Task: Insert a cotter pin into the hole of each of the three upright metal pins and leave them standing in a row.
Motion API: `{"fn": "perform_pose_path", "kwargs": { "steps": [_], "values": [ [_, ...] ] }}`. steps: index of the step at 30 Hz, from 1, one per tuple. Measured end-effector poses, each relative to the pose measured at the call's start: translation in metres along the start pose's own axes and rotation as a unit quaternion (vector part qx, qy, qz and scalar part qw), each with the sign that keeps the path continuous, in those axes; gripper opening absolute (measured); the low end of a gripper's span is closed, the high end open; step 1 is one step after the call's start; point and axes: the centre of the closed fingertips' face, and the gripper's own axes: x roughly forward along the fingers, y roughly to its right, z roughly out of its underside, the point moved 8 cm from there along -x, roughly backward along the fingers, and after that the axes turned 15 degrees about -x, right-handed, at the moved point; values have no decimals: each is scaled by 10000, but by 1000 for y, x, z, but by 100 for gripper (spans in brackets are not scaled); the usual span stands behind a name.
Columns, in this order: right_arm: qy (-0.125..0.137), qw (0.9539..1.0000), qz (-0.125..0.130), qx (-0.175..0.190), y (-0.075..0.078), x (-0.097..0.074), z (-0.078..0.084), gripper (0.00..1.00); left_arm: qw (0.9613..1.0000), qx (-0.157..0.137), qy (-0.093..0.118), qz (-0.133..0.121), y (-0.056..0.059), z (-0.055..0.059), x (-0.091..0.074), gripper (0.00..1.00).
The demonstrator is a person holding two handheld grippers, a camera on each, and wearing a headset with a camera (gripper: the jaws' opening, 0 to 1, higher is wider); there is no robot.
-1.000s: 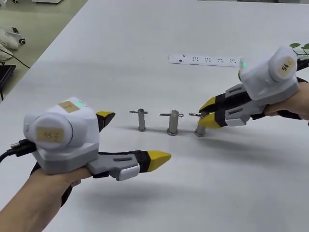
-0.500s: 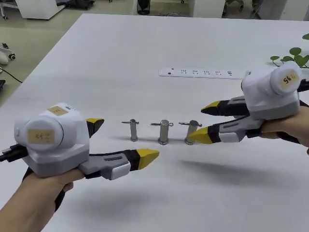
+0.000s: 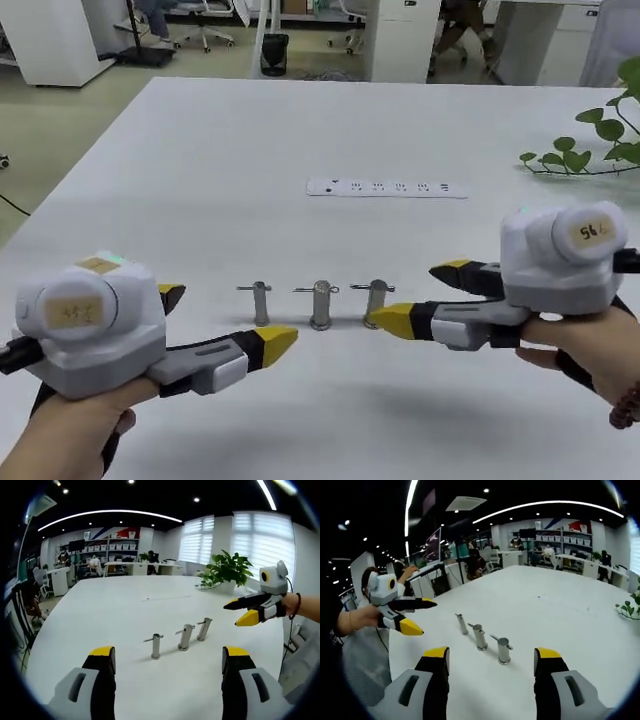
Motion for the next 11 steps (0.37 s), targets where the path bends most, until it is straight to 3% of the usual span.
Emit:
{"fn": "perform_pose_path", "kwargs": {
  "steps": [6,11],
  "values": [
    [35,9997,196,120,-16,-3,4,69,10000,-21,-6,-82,1,2,-2,88],
    [164,9984,358,395,-18,-3,8,71,9999,-50,44,-114,2,1,-5,91]
  ]
}}
